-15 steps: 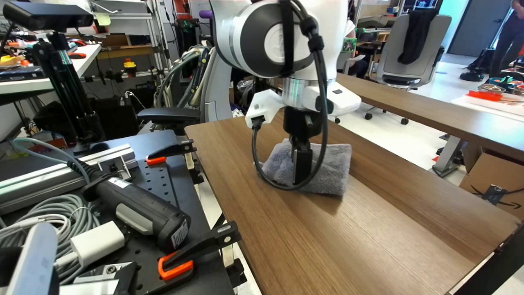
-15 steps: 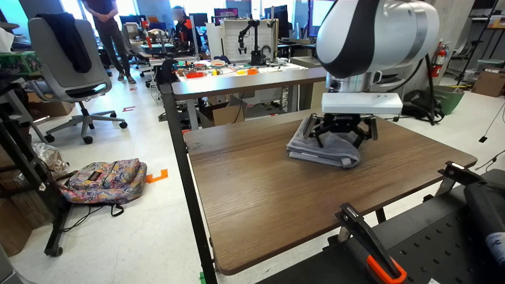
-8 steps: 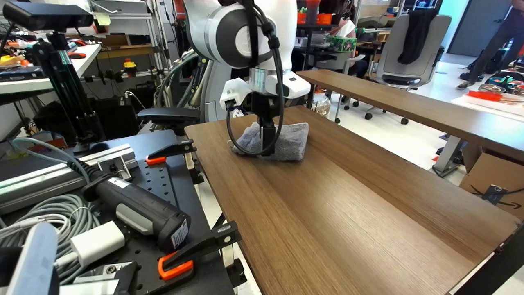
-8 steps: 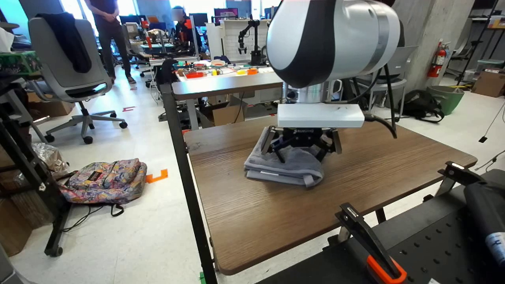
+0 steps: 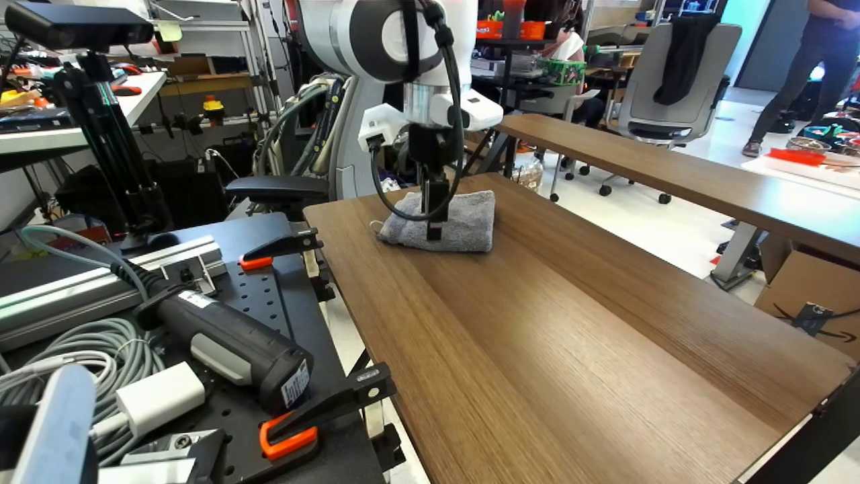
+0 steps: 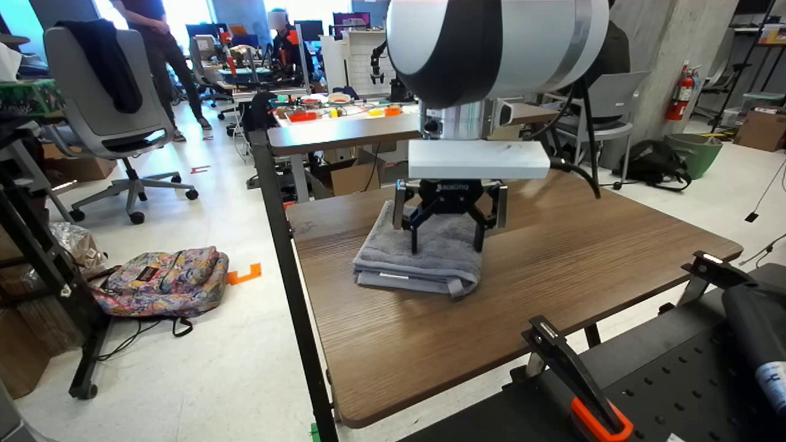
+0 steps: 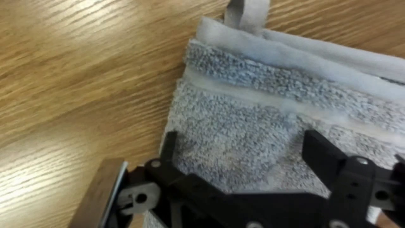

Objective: Move the grey towel to the right

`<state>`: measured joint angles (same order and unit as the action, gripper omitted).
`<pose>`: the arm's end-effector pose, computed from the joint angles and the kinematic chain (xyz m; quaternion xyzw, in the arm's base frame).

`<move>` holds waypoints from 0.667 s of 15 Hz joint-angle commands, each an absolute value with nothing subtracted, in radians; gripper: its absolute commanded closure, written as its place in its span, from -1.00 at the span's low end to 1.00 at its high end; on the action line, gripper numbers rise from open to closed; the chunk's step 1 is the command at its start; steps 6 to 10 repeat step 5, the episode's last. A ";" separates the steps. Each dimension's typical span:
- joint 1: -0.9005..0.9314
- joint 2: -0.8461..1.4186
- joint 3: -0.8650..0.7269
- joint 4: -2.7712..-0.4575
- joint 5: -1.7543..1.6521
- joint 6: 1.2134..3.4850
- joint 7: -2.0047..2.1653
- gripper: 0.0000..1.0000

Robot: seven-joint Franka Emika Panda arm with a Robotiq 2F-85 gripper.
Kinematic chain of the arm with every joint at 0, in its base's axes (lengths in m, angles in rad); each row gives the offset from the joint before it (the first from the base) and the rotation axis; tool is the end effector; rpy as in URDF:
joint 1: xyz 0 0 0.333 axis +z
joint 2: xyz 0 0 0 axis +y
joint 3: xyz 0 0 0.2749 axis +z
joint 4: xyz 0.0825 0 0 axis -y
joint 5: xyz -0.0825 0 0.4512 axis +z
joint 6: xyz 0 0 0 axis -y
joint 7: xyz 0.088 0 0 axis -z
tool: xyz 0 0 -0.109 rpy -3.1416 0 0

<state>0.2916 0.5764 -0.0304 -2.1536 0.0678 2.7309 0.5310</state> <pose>0.5454 0.1408 0.0293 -0.9866 0.1628 0.0013 0.0052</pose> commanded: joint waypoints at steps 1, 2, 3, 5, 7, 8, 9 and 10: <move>0.307 0.424 -0.042 -2.199 0.067 2.654 0.541 -1.00; 0.301 0.380 -0.038 -2.209 0.065 2.624 0.543 -1.00; 0.291 0.345 -0.030 -2.216 0.066 2.592 0.536 -1.00; 0.278 0.402 -0.018 -2.173 0.058 2.606 0.533 -1.00; 0.278 0.402 -0.018 -2.173 0.058 2.606 0.533 -1.00; 0.278 0.402 -0.018 -2.173 0.058 2.606 0.533 -1.00; 0.278 0.402 -0.018 -2.173 0.058 2.606 0.533 -1.00; 0.278 0.402 -0.018 -2.173 0.058 2.606 0.533 -1.00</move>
